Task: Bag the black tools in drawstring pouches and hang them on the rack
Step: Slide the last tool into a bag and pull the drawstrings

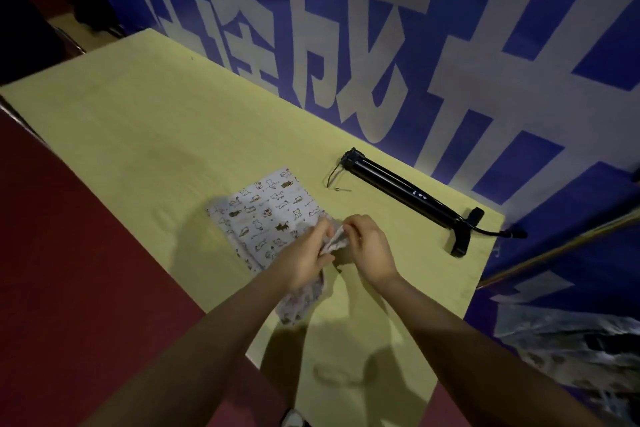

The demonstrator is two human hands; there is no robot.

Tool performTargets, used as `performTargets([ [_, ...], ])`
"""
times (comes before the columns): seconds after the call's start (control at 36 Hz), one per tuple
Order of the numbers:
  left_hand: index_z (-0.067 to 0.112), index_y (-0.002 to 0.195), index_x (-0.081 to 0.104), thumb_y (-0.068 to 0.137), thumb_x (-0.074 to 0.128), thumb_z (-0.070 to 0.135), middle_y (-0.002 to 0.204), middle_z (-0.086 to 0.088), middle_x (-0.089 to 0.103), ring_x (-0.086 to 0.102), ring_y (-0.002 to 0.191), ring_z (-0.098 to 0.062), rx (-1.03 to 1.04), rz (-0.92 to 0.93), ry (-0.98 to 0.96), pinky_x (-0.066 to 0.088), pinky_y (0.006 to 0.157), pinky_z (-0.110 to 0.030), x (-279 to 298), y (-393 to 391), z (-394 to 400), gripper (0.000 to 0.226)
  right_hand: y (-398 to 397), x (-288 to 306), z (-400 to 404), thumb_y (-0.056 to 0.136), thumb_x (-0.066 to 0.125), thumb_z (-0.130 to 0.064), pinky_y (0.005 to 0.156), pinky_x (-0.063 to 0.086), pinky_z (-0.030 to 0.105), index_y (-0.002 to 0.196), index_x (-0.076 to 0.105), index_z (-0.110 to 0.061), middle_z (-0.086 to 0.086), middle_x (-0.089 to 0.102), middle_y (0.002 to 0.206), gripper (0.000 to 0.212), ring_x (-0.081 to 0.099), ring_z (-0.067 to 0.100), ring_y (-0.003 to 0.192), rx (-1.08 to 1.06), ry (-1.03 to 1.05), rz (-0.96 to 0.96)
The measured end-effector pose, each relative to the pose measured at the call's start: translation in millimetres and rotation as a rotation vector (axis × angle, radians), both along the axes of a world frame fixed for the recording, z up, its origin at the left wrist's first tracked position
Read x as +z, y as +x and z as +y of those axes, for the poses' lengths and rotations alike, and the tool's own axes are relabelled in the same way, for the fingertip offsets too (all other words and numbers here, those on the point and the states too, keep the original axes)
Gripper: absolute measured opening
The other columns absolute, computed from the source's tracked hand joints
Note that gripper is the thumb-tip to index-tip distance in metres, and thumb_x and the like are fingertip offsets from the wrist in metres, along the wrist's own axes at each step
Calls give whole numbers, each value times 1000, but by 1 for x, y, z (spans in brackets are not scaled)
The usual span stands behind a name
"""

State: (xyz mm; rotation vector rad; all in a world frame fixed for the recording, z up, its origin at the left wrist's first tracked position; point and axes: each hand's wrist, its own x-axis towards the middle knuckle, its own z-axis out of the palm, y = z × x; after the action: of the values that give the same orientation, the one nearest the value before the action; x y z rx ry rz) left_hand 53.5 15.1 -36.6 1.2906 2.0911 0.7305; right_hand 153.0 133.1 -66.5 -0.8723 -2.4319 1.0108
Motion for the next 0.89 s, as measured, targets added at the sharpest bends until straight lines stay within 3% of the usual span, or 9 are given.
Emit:
performTargets([
  [0.11, 22, 90, 37, 98, 44, 17, 70, 4, 40, 38, 60, -12, 26, -11, 77, 32, 57, -30, 4, -12, 7, 12, -15, 16, 5, 96, 48, -5, 75, 35, 17, 96, 62, -3, 12, 60, 94, 14, 52, 17, 84, 14, -93, 76],
  [0.19, 22, 87, 40, 97, 41, 7, 81, 2, 43, 47, 69, -19, 40, 91, 127, 43, 64, -38, 6, -26, 12, 18, -24, 20, 10, 93, 53, -4, 73, 34, 9, 95, 65, -3, 5, 56, 92, 12, 51, 12, 83, 18, -119, 64],
  [0.28, 9, 102, 55, 93, 42, -1, 97, -1, 41, 53, 83, -27, -43, 198, 49, 48, 75, -45, 6, -47, 17, 19, -31, 21, 17, 92, 55, -4, 73, 34, 2, 96, 65, -3, 5, 54, 95, 12, 50, 11, 81, 56, -100, 8],
  [0.36, 11, 127, 51, 91, 39, -6, 118, -8, 43, 51, 100, -26, -165, 257, -92, 46, 86, -38, 6, -60, 23, 42, -40, 18, 19, 92, 56, -4, 72, 34, 0, 96, 66, -2, 9, 55, 96, 12, 50, 12, 82, 41, -81, -25],
  [0.5, 15, 142, 37, 89, 37, -8, 131, -9, 42, 48, 115, -28, -181, 354, -147, 44, 94, -38, 8, -92, 41, 59, -69, 14, 18, 90, 58, -4, 67, 33, 9, 96, 66, -3, 10, 62, 98, 11, 51, 14, 85, -111, -148, -26],
  [0.58, 20, 149, 21, 86, 39, -11, 139, -9, 39, 49, 116, -29, -195, 381, -178, 47, 88, -39, 9, -111, 51, 73, -88, 10, 23, 91, 56, -8, 70, 34, 15, 97, 66, -6, 7, 64, 98, 12, 54, 15, 87, -170, -189, -29],
  [0.64, 20, 151, 16, 84, 41, -12, 147, -9, 35, 46, 125, -29, -215, 349, -190, 44, 96, -38, 6, -124, 57, 78, -98, 10, 29, 91, 56, -10, 73, 38, 18, 95, 67, -9, 5, 66, 97, 12, 57, 14, 88, -229, -244, -6],
  [0.75, 17, 149, 22, 82, 44, -14, 150, -7, 33, 41, 131, -26, -273, 322, -234, 40, 105, -39, 0, -139, 57, 77, -101, 10, 42, 93, 52, -16, 84, 43, 27, 96, 69, -9, 7, 67, 104, 19, 59, 19, 98, -397, -328, 38],
  [0.89, 18, 144, 32, 83, 50, -6, 142, -3, 40, 45, 126, -24, -268, 342, -305, 47, 96, -40, -6, -158, 61, 68, -110, -11, 64, 92, 49, -5, 95, 47, 38, 113, 66, -6, 15, 61, 118, 27, 58, 31, 108, -402, -144, -230],
])
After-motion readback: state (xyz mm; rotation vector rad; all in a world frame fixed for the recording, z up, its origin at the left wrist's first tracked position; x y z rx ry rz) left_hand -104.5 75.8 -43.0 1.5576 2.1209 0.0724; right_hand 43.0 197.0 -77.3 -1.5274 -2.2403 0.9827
